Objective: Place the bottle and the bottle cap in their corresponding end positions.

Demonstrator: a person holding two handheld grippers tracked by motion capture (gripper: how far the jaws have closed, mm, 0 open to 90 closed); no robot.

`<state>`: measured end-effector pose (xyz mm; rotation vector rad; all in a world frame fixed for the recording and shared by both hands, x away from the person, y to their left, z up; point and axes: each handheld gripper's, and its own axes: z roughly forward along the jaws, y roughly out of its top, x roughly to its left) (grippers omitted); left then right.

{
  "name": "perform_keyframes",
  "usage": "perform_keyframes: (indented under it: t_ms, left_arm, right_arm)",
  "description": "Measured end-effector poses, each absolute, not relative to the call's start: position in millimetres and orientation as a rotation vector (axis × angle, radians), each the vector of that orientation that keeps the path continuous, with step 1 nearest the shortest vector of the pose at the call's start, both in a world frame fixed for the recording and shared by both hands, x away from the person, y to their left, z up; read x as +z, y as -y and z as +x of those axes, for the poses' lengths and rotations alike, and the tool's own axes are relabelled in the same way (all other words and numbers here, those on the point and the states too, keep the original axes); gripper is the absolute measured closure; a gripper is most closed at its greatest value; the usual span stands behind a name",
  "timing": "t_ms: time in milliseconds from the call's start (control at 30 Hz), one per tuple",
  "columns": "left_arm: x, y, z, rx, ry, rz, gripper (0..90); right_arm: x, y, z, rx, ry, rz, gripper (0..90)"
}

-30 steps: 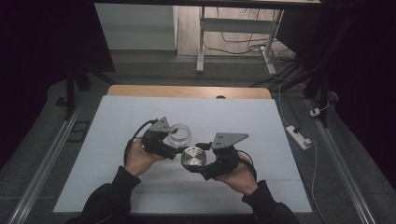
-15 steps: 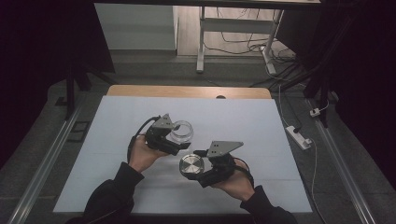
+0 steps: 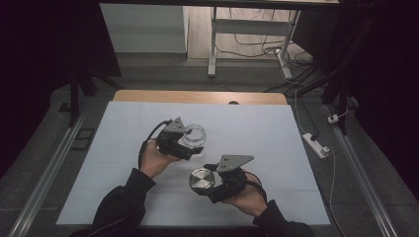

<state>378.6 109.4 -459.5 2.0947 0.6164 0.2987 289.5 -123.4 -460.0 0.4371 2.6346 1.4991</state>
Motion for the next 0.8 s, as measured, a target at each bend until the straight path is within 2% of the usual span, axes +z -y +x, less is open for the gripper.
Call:
perform_keyframes:
  t_ms: [800]
  left_arm:
    - [-477.5, -97.3, 401.4, 0.324, -0.633, 2.095, 15.7]
  right_arm:
    - [-491.0, 117.5, 292.0, 1.427, -2.66, 0.449, 19.9]
